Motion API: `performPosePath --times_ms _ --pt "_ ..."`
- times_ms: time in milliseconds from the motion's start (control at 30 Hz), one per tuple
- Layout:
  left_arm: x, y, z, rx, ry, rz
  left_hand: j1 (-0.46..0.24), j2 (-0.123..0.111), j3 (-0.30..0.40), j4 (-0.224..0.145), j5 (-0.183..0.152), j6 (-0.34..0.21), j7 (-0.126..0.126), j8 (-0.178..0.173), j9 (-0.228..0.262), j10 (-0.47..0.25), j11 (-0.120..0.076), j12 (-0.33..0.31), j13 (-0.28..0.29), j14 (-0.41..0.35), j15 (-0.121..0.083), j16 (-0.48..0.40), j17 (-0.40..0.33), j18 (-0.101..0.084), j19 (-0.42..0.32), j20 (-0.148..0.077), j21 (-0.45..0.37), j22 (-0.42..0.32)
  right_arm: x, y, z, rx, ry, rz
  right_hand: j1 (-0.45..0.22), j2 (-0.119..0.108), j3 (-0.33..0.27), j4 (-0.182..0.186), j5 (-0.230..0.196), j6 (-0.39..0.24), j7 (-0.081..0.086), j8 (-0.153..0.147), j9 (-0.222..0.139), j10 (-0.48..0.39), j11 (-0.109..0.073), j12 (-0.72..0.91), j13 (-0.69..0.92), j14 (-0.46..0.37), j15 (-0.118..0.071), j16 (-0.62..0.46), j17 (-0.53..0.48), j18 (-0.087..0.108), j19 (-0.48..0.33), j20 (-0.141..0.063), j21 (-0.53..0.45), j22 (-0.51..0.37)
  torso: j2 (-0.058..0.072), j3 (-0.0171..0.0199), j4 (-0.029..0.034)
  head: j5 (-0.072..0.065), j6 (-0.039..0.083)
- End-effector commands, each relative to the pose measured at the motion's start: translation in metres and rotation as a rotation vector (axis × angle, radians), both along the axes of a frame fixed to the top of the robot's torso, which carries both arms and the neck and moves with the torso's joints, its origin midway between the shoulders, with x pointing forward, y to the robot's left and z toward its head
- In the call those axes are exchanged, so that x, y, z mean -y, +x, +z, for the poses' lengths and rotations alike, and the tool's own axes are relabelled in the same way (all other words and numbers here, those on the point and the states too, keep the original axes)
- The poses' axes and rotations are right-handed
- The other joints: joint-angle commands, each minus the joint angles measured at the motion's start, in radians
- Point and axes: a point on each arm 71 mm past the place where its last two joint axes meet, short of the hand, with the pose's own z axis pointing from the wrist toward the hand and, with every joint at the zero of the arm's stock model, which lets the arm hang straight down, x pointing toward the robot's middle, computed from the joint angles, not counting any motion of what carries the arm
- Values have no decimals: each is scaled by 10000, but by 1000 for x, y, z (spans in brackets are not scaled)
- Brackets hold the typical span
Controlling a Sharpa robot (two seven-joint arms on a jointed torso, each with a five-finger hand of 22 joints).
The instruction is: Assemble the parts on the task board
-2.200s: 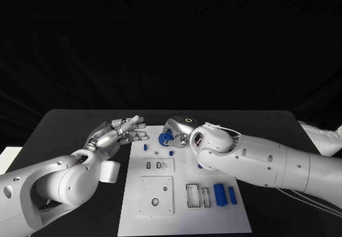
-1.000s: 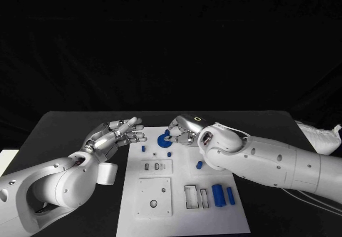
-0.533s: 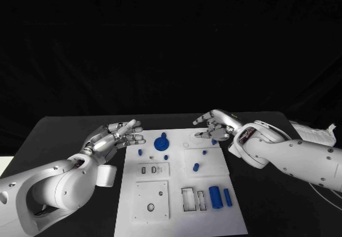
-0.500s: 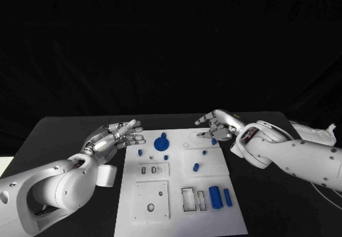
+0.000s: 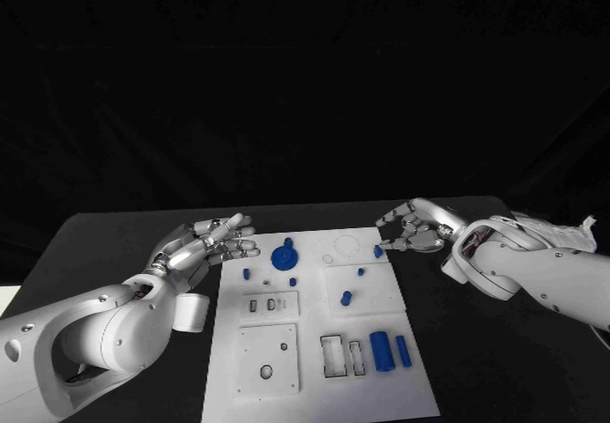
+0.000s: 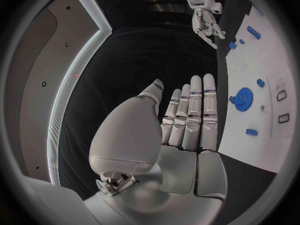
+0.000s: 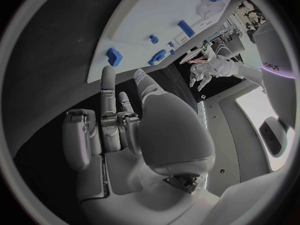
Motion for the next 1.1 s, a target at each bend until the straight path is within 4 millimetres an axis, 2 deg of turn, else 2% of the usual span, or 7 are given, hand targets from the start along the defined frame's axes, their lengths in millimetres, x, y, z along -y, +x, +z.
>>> performPosePath --times_ms 33,400,633,867,933,967,1100 --pt "2 0 1 53 -142 -197 92 28 14 -57 -45 12 44 -69 -11 -27 45 -49 -10 -73 -27 -45 12 94 -35 34 53 -7 1 -1 -9 -554 -160 255 -113 -12 -65 12 -45 -83 -8 -45 -11 920 35 8 2505 165 22 -49 -9 -173 200 36 41 463 -1 -5 20 -35 -40" --pt "2 1 0 48 -131 -175 92 28 14 -57 -45 12 44 -69 -11 -27 45 -49 -10 -73 -27 -45 12 94 -35 34 53 -7 3 3 -30 -1055 -363 28 -125 57 -63 12 -30 -47 -15 -24 -2 941 29 42 2528 168 17 -49 -10 -178 212 36 54 492 -6 -30 23 -20 -91" --pt "2 1 0 47 -131 -176 92 28 14 -57 -45 12 44 -69 -11 -27 45 -49 -10 -73 -27 -45 12 94 -35 34 53 -7 2 7 -35 -1235 -600 -82 -67 132 -37 -49 8 -2 -24 -8 8 974 17 97 2565 165 7 -52 -14 -186 231 29 74 534 -3 -23 11 6 -114" --pt "2 0 0 43 -127 -173 92 28 14 -57 -45 12 44 -69 -11 -27 45 -49 -10 -73 -27 -45 12 94 -35 34 53 -7 -1 8 -36 -1247 -649 -139 -35 323 47 -106 -21 153 -46 42 40 985 -1 114 2576 160 -8 -55 -23 -182 235 13 73 518 -13 -28 8 -9 -116" --pt "2 0 0 41 -125 -171 92 28 14 -57 -45 12 44 -69 -11 -27 45 -49 -10 -73 -27 -45 12 94 -35 34 53 -7 -1 9 -37 -1262 -666 -156 -43 405 91 -134 -73 294 -71 81 65 1001 -21 142 2595 152 -20 -58 -28 -524 872 6 747 2200 -9 -27 6 -12 -124" --pt "2 0 0 41 -126 -171 92 28 14 -57 -45 12 44 -69 -11 -27 45 -49 -10 -73 -27 -45 12 94 -35 34 53 -7 -2 9 -37 -1268 -685 -163 -42 455 123 -151 -126 366 -86 96 77 1019 -33 171 2614 149 -28 -59 -31 -578 970 1 851 2465 -8 -30 6 -14 -127" --pt "3 0 0 40 -130 -182 92 28 14 -57 -45 12 44 -69 -11 -27 45 -49 -10 -73 -27 -45 12 94 -35 34 53 -7 -3 10 -38 -1299 -772 -185 -37 585 237 -207 -282 580 -137 134 105 1038 -75 203 2635 143 -54 -58 -37 -585 984 -20 867 2501 -14 -30 11 -29 -137"
